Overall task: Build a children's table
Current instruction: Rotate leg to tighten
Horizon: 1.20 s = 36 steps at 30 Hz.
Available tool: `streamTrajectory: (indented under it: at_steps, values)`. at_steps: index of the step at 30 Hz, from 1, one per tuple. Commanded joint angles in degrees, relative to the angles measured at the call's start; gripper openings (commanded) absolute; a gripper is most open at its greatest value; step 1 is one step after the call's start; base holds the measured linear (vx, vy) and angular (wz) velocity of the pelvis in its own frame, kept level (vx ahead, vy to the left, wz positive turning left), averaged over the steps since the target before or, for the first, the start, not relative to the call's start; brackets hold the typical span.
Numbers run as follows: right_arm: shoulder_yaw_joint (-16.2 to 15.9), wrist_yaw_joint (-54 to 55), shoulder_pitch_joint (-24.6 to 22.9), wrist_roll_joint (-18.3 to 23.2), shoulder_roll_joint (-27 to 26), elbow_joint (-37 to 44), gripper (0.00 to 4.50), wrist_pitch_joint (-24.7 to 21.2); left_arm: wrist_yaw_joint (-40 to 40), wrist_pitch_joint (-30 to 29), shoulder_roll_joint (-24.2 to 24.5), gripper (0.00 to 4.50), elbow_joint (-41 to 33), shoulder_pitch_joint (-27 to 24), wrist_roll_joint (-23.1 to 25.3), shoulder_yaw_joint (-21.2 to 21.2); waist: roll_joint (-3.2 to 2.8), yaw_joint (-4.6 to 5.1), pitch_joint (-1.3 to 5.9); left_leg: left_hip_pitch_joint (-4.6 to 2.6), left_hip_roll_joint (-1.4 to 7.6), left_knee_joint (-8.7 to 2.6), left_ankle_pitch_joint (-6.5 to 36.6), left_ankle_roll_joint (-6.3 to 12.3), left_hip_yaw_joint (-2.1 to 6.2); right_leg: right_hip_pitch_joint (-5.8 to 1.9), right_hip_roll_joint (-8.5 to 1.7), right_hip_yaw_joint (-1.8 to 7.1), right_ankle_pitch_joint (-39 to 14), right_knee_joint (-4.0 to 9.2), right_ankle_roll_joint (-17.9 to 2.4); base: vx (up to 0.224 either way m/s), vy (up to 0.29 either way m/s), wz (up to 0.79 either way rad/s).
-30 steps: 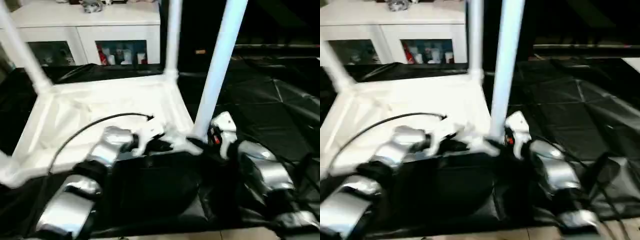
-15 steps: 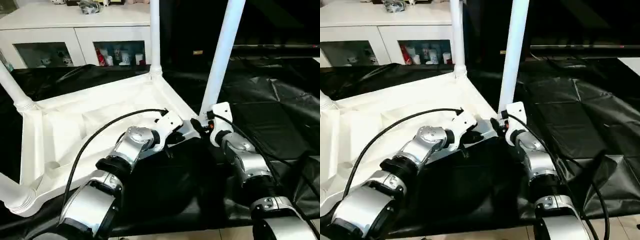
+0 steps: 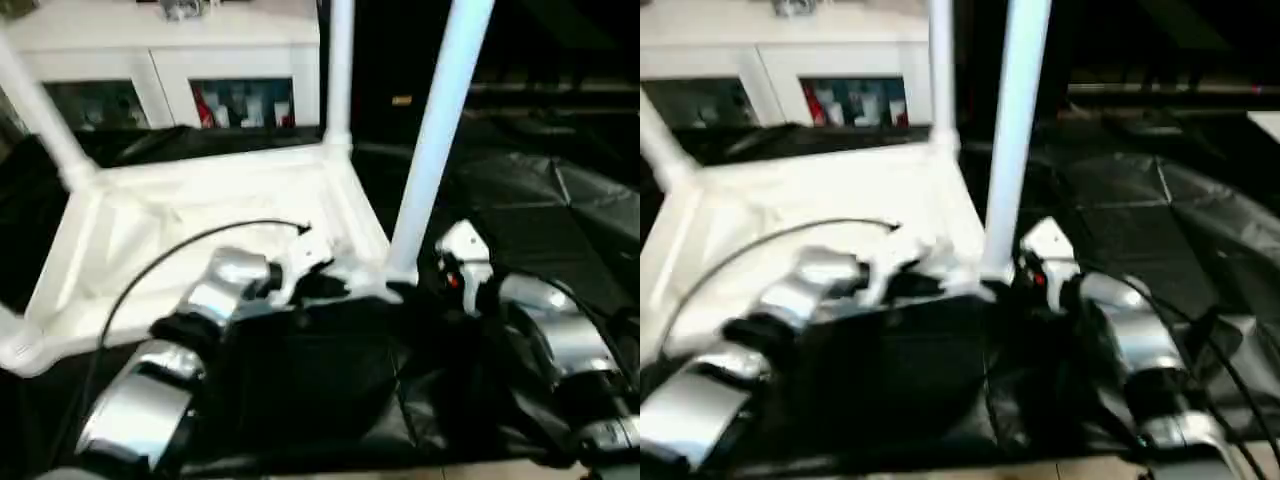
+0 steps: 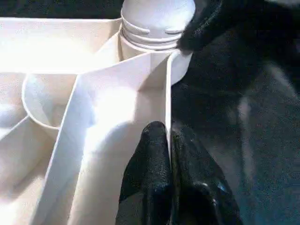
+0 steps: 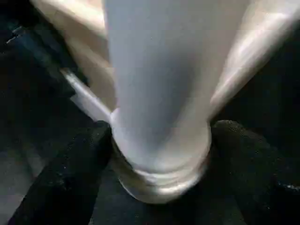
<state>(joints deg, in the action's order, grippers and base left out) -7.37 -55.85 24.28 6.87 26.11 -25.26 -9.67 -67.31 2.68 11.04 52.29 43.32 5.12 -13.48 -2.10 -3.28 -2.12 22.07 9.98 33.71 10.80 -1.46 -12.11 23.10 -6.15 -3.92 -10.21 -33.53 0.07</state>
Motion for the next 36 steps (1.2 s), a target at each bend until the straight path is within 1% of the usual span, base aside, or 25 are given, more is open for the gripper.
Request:
streamTrajectory:
  at_steps: [1,2,4,6,7,8,10,11,13,19,20,22,23,24,25,26,27,28,29,30,31,32,33,35,36]
  values:
    - [-1.0,-2.1,-0.4,0.4,0.6,1.6,3.72,-0.5,-2.9,-0.6,-0.2,0.0,-0.3,-1.1,-1.6,-0.6,0.81,-0.17,3.49,-0.94,3.72,-3.57,7.6,7.46,1.51,-2.79,-2.85,2.05,-2.4,2.64,-17.1,0.0,0.0,0.0]
    - [-1.0,-2.1,-0.4,0.4,0.6,1.6,3.56,-0.5,-2.9,-0.6,-0.2,0.0,-0.3,-1.1,-1.6,-0.6,0.76,-0.36,3.49,-1.08,3.69,-3.51,7.9,7.57,1.4,-2.69,-2.94,2.09,-2.6,2.73,-17.4,0.0,0.0,0.0]
    - [-1.6,-2.5,-0.2,0.2,0.6,1.5,3.38,-0.8,-3.3,0.0,-0.1,0.0,-0.3,-1.1,-1.8,-0.3,0.79,-0.51,3.38,-1.02,3.64,-3.57,8.8,7.22,1.43,-2.79,-3.03,2.1,-3.7,2.85,-17.3,0.0,0.0,0.0]
    - [-1.5,-2.7,0.1,0.3,0.1,1.3,3.26,-0.9,-4.0,-0.1,0.1,0.0,-0.7,-1.3,-2.2,-0.4,0.8,-0.48,3.24,-1.04,3.62,-3.76,10.6,6.33,1.47,-2.78,-3.08,2.08,-6.8,3.18,-16.6,0.0,0.0,0.0]
    - [-1.5,-2.7,0.1,0.4,0.0,1.2,3.26,-0.9,-4.1,-0.1,0.1,0.0,-0.8,-1.4,-2.2,-0.5,0.83,-0.47,3.25,-1.05,3.61,-3.77,10.8,6.09,1.48,-2.8,-3.08,2.1,-7.3,3.22,-16.4,0.0,0.0,0.0]
    - [-1.5,-2.9,0.1,0.4,-0.1,1.1,3.13,-0.9,-4.1,-0.1,0.1,0.0,-0.8,-1.4,-2.2,-0.5,0.84,-0.46,3.23,-1.02,3.63,-3.82,10.8,5.76,1.53,-2.85,-3.11,2.12,-8.0,3.27,-16.1,0.0,0.0,0.0]
    - [-1.6,-3.3,0.0,0.5,0.1,1.3,2.92,-0.9,-4.5,-0.5,0.1,0.0,-1.3,-1.7,-2.2,-0.5,0.78,-0.46,3.27,-1.04,3.65,-3.83,10.5,5.55,1.56,-2.84,-3.08,2.14,-7.9,3.24,-16.0,0.0,0.0,0.0]
    - [-1.6,-3.3,0.0,0.5,0.1,1.3,2.92,-0.9,-4.5,-0.5,0.1,0.0,-1.3,-1.7,-2.2,-0.5,0.79,-0.47,3.31,-1.06,3.66,-3.8,10.2,5.6,1.55,-2.84,-3.04,2.13,-7.3,3.16,-16.1,0.0,0.0,0.0]
    - [-1.5,-3.8,-0.2,0.8,0.1,1.3,2.78,-0.9,-5.1,-0.9,0.2,0.0,-1.8,-1.9,-2.1,-0.5,0.8,-0.45,3.34,-1.05,3.68,-3.77,9.8,5.79,1.54,-2.85,-3.0,2.12,-6.4,3.04,-16.3,0.0,0.0,0.0]
    - [-1.2,-4.0,-0.9,1.4,0.0,1.2,2.74,-1.0,-5.7,-1.1,0.6,0.0,-1.8,-2.2,-2.2,-0.7,0.88,-0.5,3.38,-1.06,3.59,-3.59,9.0,6.4,1.46,-2.88,-3.01,2.11,-5.7,2.97,-16.6,0.0,0.0,0.0]
    - [-0.2,-1.9,-0.8,1.5,-0.9,0.2,2.74,-1.1,-4.8,-1.3,0.5,0.0,-1.7,-2.3,-1.9,-0.7,1.08,-0.48,3.4,-1.06,3.6,-3.58,8.9,6.46,1.44,-2.89,-3.0,2.11,-5.7,2.96,-16.6,0.0,0.0,0.0]
    - [1.6,2.1,0.0,1.5,-2.4,-1.7,2.74,-1.3,-2.7,-1.6,0.2,0.0,-1.2,-2.3,-1.3,-0.6,0.99,-0.41,3.3,-0.93,3.56,-3.63,9.0,6.27,1.48,-2.82,-3.08,2.13,-6.7,3.0,-16.4,0.0,0.0,0.0]
    - [3.1,7.7,1.1,0.8,-4.1,-3.6,2.74,-2.2,3.2,-1.0,-0.6,0.0,0.2,-1.8,0.5,-0.5,1.3,-0.23,3.23,-0.97,3.53,-3.71,9.9,5.82,1.5,-2.76,-3.09,2.11,-8.4,3.22,-16.1,0.0,0.0,0.0]
    - [4.4,11.5,2.0,0.7,-5.4,-4.9,2.74,-3.5,6.7,-1.4,-1.4,0.0,1.1,-1.4,1.2,-0.3,1.09,0.14,3.05,-1.09,3.53,-3.89,11.5,4.83,1.61,-2.47,-3.09,2.24,-11.0,3.49,-15.6,0.0,0.0,0.0]
    - [4.8,12.5,2.2,0.7,-5.7,-5.2,2.74,-3.8,7.5,-1.6,-1.6,0.0,1.3,-1.4,1.3,-0.2,1.07,0.4,2.97,-1.14,3.46,-3.96,12.6,4.14,1.68,-2.4,-3.05,2.24,-12.7,3.64,-15.4,0.0,0.0,0.0]
    - [6.2,16.0,3.0,1.3,-7.4,-6.4,2.74,-5.1,10.5,-2.3,-2.9,0.0,1.8,-1.1,1.4,0.3,1.1,0.55,2.91,-1.39,3.38,-4.05,14.3,2.73,1.76,-2.34,-3.05,2.27,-15.8,4.03,-14.5,0.0,0.0,0.0]
    - [6.7,17.1,3.3,1.6,-8.1,-6.8,2.73,-5.4,11.5,-2.5,-3.4,0.0,1.9,-1.0,1.3,0.5,1.1,0.73,2.83,-1.38,3.33,-4.13,15.1,2.31,1.78,-2.28,-3.03,2.31,-16.9,4.1,-14.2,0.0,0.0,0.0]
    - [8.0,22.7,4.1,1.6,-10.8,-8.0,2.73,-5.9,14.6,-4.1,-5.5,0.0,2.2,-0.7,1.5,0.7,1.04,0.89,2.78,-1.39,3.3,-4.27,16.2,1.59,1.92,-2.29,-3.05,2.31,-18.6,4.33,-13.4,0.0,0.0,0.0]
    - [8.4,24.4,4.3,1.6,-11.6,-8.4,2.73,-6.1,15.5,-4.7,-6.1,0.0,2.2,-0.6,1.5,0.7,1.04,1.26,2.66,-1.5,3.37,-4.42,17.0,0.9,1.91,-1.96,-2.95,2.42,-19.2,4.46,-12.9,0.0,0.0,0.0]
    - [8.2,29.9,4.8,0.1,-14.0,-9.9,2.73,-4.7,19.5,-6.5,-8.3,0.0,2.3,-0.2,2.7,0.1,1.07,1.51,2.72,-1.39,3.22,-4.47,17.3,0.42,2.04,-2.15,-3.03,2.34,-20.2,4.58,-12.3,0.0,0.0,0.0]
    - [8.0,31.0,4.9,-0.4,-14.6,-10.3,2.72,-4.2,20.2,-7.0,-9.0,0.0,2.2,-0.1,2.7,0.1,1.07,1.54,2.8,-1.39,3.21,-4.42,17.4,0.38,2.05,-2.07,-3.08,2.35,-20.3,4.57,-12.1,0.0,0.0,0.0]
    - [7.3,34.4,5.3,-1.9,-16.3,-11.5,2.72,-2.6,22.5,-8.4,-11.1,0.0,1.8,0.1,2.6,0.1,1.19,1.66,2.79,-1.43,3.19,-4.39,16.9,0.41,1.98,-1.98,-3.05,2.42,-20.0,4.63,-11.9,0.0,0.0,0.0]
    - [7.2,34.9,5.4,-2.1,-16.6,-11.7,2.72,-2.3,22.7,-8.6,-11.5,0.0,1.7,0.1,2.5,0.1,1.11,1.64,2.8,-1.36,3.16,-4.34,16.7,0.42,2.01,-1.98,-3.11,2.42,-19.9,4.65,-11.8,0.0,0.0,0.0]
    - [6.8,37.2,5.8,-2.9,-18.2,-12.9,2.72,-1.5,23.7,-9.1,-13.0,0.0,1.4,0.2,2.4,-0.1,1.23,1.61,2.78,-1.25,3.04,-4.32,16.4,1.15,1.94,-2.03,-3.05,2.39,-19.9,4.83,-11.4,0.0,0.0,0.0]
    - [6.3,40.0,6.6,-4.3,-19.6,-14.4,2.72,-0.1,24.3,-8.5,-14.2,0.0,1.5,0.1,2.5,-0.6,1.41,1.64,2.77,-1.19,3.0,-4.32,16.5,1.51,1.94,-1.96,-3.03,2.36,-20.3,4.89,-11.2,0.0,0.0,0.0]
